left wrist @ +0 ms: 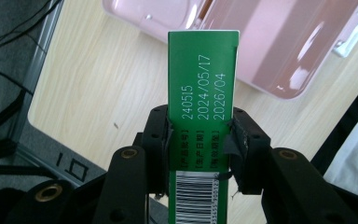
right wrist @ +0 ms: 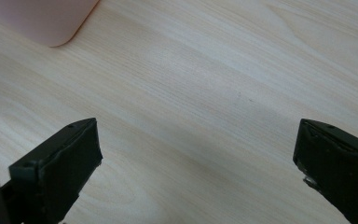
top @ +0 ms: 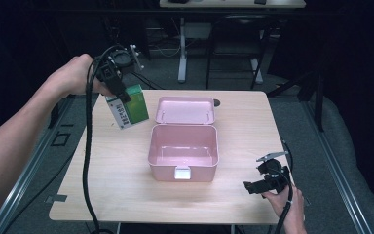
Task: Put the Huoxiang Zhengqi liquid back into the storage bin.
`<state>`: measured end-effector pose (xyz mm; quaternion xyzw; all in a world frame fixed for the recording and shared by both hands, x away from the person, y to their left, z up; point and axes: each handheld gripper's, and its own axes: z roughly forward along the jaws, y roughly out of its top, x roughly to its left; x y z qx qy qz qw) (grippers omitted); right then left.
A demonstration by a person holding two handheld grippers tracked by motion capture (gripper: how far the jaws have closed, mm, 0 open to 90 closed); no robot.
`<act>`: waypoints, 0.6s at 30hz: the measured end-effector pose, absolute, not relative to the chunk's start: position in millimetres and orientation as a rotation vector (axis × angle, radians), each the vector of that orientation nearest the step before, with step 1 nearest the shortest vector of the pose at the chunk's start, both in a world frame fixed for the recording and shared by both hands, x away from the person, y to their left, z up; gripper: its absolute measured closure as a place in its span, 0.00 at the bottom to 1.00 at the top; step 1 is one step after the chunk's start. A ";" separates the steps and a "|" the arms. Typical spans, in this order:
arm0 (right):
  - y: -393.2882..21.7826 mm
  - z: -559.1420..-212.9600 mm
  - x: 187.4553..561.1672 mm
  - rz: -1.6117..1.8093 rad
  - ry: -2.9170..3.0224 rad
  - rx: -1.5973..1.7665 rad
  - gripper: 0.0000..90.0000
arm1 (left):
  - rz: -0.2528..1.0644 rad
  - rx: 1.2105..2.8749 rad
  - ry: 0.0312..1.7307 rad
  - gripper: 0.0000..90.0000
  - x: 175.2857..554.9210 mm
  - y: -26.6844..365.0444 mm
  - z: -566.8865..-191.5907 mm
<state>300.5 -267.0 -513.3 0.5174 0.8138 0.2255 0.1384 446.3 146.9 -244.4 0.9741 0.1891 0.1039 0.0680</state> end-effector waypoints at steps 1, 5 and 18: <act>-267.1 -513.5 300.5 0.649 2.355 1.487 0.00 | 0.320 2.937 0.559 0.70 445.9 143.8 -242.9; -266.9 -513.2 299.9 0.646 2.357 1.486 0.00 | 0.328 2.925 0.524 0.70 444.3 133.1 -239.0; -267.0 -511.6 299.9 0.656 2.351 1.486 0.00 | 0.326 2.923 0.422 0.70 440.4 102.4 -242.0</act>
